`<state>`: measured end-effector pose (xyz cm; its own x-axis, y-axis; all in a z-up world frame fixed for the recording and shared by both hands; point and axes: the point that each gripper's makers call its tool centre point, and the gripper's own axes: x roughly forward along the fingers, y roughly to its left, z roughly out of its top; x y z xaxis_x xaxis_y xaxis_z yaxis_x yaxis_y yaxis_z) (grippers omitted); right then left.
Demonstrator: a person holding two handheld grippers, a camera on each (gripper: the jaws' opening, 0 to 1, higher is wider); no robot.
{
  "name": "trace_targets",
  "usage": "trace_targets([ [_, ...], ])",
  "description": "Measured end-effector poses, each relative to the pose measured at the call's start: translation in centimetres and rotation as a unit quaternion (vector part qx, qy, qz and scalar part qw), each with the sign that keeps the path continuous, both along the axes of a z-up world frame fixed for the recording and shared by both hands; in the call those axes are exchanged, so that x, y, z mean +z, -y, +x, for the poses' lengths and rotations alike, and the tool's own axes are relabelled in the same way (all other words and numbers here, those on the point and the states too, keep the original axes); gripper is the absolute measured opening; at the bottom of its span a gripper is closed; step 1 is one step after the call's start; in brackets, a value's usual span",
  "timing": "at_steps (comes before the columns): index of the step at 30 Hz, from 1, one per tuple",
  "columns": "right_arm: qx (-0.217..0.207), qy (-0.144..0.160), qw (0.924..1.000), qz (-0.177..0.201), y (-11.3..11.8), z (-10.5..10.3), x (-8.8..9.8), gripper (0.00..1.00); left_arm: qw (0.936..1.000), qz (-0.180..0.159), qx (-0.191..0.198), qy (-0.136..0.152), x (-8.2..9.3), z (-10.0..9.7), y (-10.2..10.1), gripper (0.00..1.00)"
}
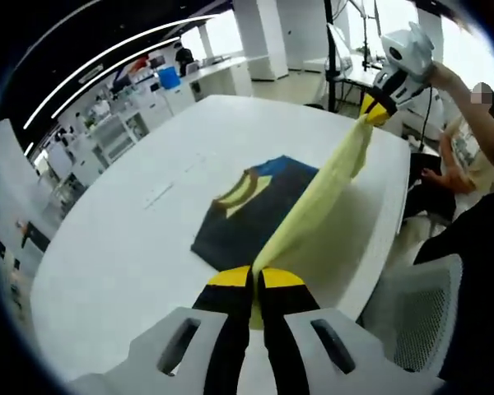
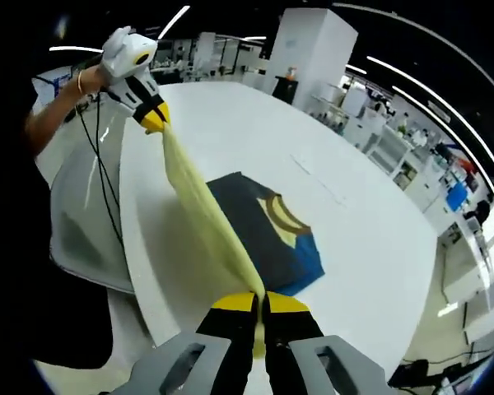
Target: Fold the garment on the visible template until the final outline fits inside the template.
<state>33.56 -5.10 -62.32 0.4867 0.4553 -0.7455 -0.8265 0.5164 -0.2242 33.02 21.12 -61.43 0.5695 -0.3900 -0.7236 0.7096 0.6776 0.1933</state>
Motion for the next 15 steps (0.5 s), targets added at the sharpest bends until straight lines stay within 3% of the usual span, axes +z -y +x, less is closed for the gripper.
trace_targets([
  [7, -0.011, 0.027, 0.9996, -0.003, 0.0, 3.3, 0.2, 0.0, 0.9997, 0.009, 0.004, 0.024, 0.2, 2.9, -0.1, 0.01],
  [10, -0.016, 0.044, 0.9989, -0.006, -0.1, 5.0, 0.3, 0.0, 0.9981, 0.027, -0.003, 0.055, 0.5, 4.7, -0.3, 0.0],
  [14, -0.026, 0.055, 0.9981, -0.005, -0.1, 6.7, 0.2, 0.0, 0.9977, 0.03, 0.003, 0.06, 0.1, 6.3, -0.3, 0.0],
  [15, -0.02, 0.074, 0.997, -0.011, -0.2, 7.5, 0.4, 0.0, 0.9973, 0.031, 0.003, 0.066, 0.2, 6.9, -0.3, 0.0],
])
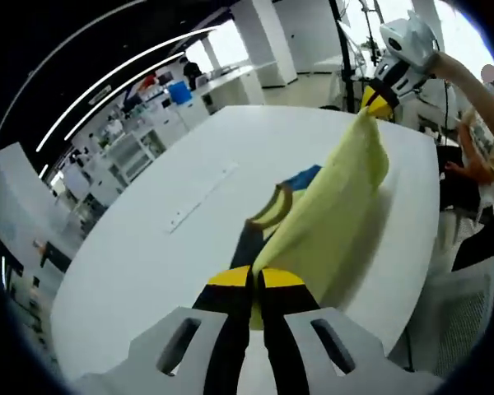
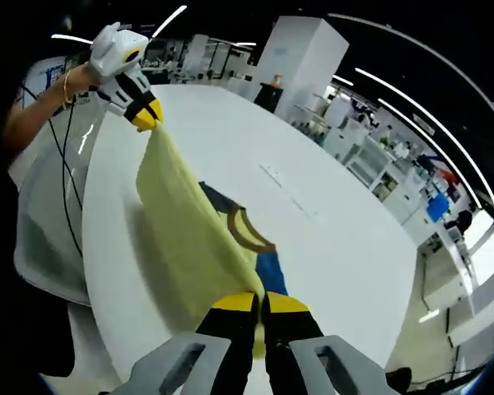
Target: Fold the garment on the visible template until the final outline fits inside the template.
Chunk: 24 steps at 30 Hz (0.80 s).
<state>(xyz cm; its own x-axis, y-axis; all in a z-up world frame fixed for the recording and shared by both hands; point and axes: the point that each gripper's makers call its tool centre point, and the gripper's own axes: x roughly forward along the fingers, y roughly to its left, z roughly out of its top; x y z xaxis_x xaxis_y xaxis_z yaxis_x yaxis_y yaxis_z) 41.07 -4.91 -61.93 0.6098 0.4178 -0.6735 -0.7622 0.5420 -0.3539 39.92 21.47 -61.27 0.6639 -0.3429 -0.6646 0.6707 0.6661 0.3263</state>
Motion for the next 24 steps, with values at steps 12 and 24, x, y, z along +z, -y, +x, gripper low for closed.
trace_targets([
  [12, -0.026, 0.025, 0.9993, -0.006, 0.1, 5.0, -1.6, 0.0, 0.9996, 0.008, 0.005, 0.028, -0.8, 4.8, 0.0, 0.01],
  [24, -0.053, -0.013, 0.9985, 0.006, 0.0, 8.3, -6.6, 0.0, 0.9994, 0.029, 0.006, 0.019, -5.5, 9.6, -0.4, 0.01],
])
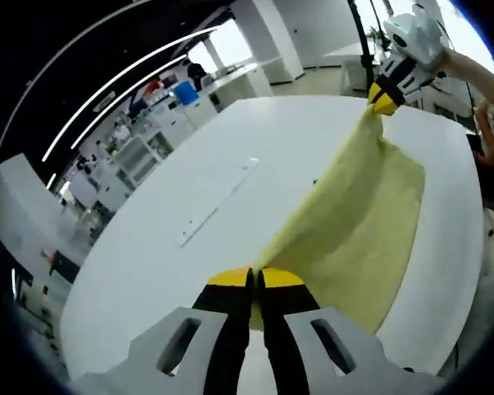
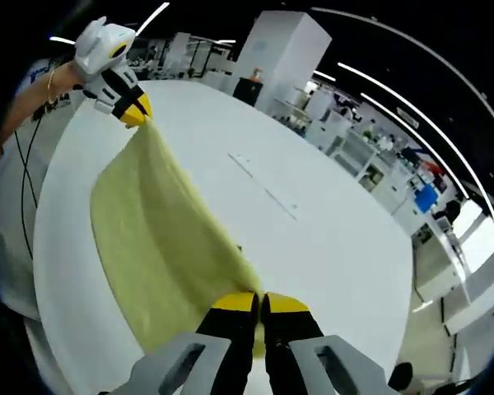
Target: Fold the garment on the visible template until the final outline fits inside the template.
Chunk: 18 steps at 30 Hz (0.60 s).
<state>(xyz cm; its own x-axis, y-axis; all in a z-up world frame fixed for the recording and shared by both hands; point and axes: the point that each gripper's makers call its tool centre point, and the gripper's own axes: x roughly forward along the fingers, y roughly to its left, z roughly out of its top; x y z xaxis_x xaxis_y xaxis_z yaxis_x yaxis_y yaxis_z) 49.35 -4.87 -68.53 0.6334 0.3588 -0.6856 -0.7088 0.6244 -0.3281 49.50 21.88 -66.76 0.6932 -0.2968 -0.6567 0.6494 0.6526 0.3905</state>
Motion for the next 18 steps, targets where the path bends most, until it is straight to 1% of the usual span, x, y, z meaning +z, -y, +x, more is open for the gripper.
trace_targets([
  [1, -0.003, -0.004, 1.0, -0.004, 0.1, 0.3, -0.6, 0.0, 1.0, 0.0, -0.003, 0.004, -0.4, 0.4, 0.0, 0.01],
  [2, -0.006, -0.009, 0.9999, -0.006, 0.2, 0.3, -1.0, 0.0, 1.0, -0.002, -0.005, 0.004, -1.1, 0.9, 0.1, 0.01],
  [3, -0.008, -0.014, 0.9999, -0.004, 0.1, 0.4, -1.3, 0.0, 1.0, -0.001, -0.004, -0.004, -1.7, 1.0, 0.1, 0.01],
  [5, -0.013, -0.018, 0.9998, 0.003, 0.0, 0.9, -2.1, 0.0, 0.9999, 0.013, -0.006, -0.001, -2.7, 1.5, 0.0, 0.01],
  [7, -0.015, -0.021, 0.9997, 0.001, -0.1, 1.3, -2.9, 0.0, 0.9998, 0.018, -0.006, -0.01, -3.7, 1.8, -0.1, 0.01],
  [10, -0.019, -0.024, 0.9995, -0.002, -0.1, 2.0, -4.1, 0.0, 0.9998, 0.018, -0.007, -0.012, -5.3, 2.6, -0.2, 0.01],
  [12, -0.018, -0.023, 0.9996, -0.002, -0.2, 2.5, -4.8, 0.0, 0.9998, 0.018, -0.002, -0.012, -6.1, 3.0, -0.4, 0.01],
  [13, -0.017, -0.023, 0.9996, -0.004, -0.3, 2.7, -5.1, 0.0, 0.9997, 0.018, 0.0, -0.016, -6.8, 3.3, -0.5, 0.01],
  [15, -0.017, -0.029, 0.9994, -0.01, -0.3, 3.1, -5.8, 0.0, 0.9996, 0.018, 0.002, -0.021, -7.8, 3.7, -0.5, 0.01],
  [18, -0.029, -0.041, 0.9987, -0.002, -0.2, 3.8, -6.7, 0.0, 0.9995, 0.019, 0.003, -0.025, -8.7, 4.3, -0.6, 0.01],
])
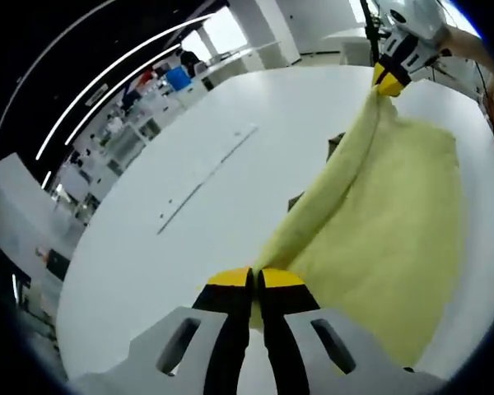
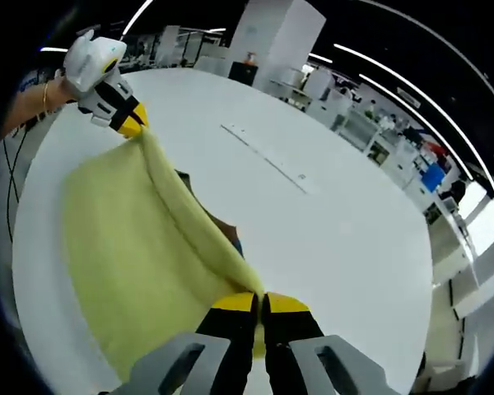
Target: Fold the garment on the visible template until the final outline fits inside the template.
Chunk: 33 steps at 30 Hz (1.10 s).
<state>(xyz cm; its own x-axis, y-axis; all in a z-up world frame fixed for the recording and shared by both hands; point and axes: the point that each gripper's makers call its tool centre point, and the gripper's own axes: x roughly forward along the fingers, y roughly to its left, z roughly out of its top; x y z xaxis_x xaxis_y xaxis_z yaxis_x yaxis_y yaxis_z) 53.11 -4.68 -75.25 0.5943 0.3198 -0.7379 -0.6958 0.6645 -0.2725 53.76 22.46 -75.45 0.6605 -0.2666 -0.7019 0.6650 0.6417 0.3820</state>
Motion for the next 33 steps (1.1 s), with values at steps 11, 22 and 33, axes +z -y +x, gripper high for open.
trace_targets([
  [11, 0.013, -0.022, 0.9997, -0.001, -0.1, 1.6, -3.3, 0.0, 0.9996, -0.014, 0.011, -0.022, -3.1, 1.3, -0.2, 0.01],
  [22, 0.013, -0.036, 0.9993, -0.001, 1.0, 1.2, -4.0, 0.22, 0.9956, -0.083, 0.005, -0.042, -3.1, 0.6, -0.9, 0.18],
  [33, 0.066, 0.004, 0.9964, -0.052, 1.5, 1.9, -4.5, 0.04, 0.9984, -0.05, -0.012, -0.025, -3.6, 1.0, -2.7, 0.14],
])
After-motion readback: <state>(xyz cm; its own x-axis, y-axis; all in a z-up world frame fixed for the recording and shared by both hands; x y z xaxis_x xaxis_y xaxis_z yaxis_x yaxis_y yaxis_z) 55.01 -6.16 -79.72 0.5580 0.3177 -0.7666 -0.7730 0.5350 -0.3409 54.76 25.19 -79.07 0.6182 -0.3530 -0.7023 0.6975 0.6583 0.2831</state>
